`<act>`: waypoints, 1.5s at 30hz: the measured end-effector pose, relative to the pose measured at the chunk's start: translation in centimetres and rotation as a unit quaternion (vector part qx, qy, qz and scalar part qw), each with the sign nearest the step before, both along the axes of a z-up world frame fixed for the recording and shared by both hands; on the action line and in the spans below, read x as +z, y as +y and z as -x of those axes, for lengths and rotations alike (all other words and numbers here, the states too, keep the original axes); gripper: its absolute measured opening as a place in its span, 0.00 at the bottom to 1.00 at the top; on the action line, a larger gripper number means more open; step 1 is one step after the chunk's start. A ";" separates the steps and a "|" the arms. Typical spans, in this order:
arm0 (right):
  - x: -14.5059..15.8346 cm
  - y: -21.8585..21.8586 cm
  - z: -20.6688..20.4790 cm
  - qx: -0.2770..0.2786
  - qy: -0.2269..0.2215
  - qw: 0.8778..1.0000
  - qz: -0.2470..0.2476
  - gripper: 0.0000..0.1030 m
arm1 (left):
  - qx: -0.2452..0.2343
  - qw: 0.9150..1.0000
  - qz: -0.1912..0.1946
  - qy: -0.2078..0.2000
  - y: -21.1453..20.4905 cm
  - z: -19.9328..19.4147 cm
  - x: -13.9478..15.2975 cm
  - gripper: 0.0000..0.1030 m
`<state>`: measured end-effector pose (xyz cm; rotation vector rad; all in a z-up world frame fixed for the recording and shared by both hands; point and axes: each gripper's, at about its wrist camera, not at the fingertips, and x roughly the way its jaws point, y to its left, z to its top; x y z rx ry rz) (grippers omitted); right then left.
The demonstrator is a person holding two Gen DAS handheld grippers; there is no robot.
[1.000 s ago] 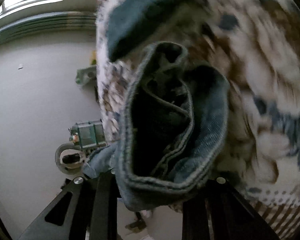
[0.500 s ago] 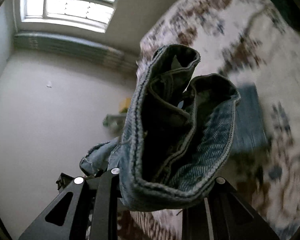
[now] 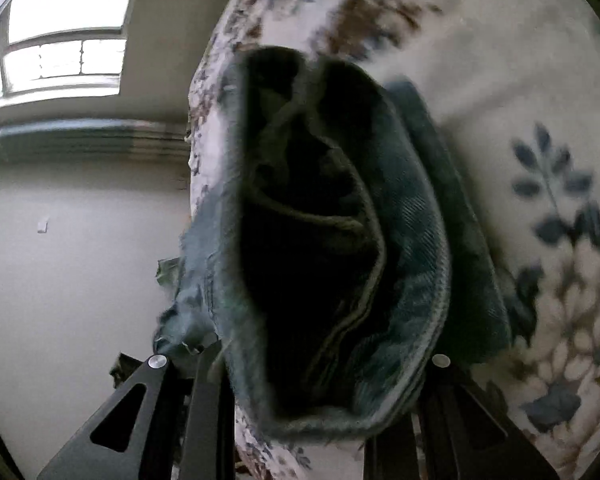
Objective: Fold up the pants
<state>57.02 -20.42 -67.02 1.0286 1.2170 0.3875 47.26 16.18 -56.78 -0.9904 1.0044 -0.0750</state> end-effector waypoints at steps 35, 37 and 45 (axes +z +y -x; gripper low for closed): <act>35.3 6.4 23.3 0.006 -0.105 0.862 0.495 0.92 | -0.135 0.888 -0.438 -0.037 -7.4 15.5 28.1 0.84; 38.4 6.1 26.0 0.006 -0.119 0.861 0.495 0.92 | -0.137 0.886 -0.441 -0.047 -8.0 17.9 30.4 0.84; 49.5 6.0 37.3 0.003 -0.169 0.854 0.492 0.92 | -0.133 0.882 -0.444 -0.083 -9.9 27.5 39.3 0.84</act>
